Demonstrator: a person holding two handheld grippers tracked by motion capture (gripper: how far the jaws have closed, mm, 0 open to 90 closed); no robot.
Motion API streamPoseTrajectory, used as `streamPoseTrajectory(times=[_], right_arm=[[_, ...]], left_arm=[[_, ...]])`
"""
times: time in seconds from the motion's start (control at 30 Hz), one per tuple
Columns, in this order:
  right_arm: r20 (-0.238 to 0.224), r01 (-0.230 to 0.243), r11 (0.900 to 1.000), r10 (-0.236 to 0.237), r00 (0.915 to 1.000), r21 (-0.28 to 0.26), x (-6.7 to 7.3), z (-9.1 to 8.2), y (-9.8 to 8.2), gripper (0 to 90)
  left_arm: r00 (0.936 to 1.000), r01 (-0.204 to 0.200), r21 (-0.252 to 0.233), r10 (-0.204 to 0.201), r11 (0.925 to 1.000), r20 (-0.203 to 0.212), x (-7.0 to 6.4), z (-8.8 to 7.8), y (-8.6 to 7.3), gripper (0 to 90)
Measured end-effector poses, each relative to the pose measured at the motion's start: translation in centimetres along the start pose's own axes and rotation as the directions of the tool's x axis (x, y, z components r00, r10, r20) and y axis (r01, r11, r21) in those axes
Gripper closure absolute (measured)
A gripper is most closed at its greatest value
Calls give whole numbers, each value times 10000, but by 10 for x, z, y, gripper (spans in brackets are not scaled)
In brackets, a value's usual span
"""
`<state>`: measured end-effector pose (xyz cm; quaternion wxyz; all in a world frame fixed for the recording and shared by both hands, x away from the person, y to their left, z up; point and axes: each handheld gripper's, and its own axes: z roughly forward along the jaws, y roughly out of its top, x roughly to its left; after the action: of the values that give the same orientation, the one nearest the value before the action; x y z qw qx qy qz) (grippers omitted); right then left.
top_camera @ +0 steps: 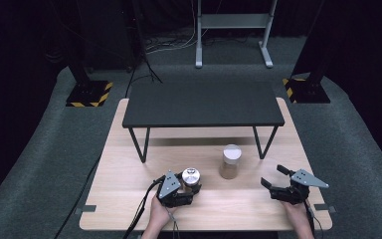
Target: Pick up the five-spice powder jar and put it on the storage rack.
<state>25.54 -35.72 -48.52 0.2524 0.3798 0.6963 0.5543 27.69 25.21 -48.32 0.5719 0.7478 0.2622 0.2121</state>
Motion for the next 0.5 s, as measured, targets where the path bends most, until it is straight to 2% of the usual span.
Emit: streamPoseTrajectory(times=[0.1,0.23,0.5], right_arm=[[0,-11,10000,11,10000,19,0,0,0,94],[-6,-24,10000,24,10000,5,0,0,0,94],[-2,-23,10000,23,10000,25,0,0,0,94]], left_arm=[[10000,69,-257,-69,9996,28,3,-2,5,307],[9999,-134,-309,132,9994,-67,4,-4,14,307],[9988,-120,-689,87,9975,-484,13,-9,36,307]])
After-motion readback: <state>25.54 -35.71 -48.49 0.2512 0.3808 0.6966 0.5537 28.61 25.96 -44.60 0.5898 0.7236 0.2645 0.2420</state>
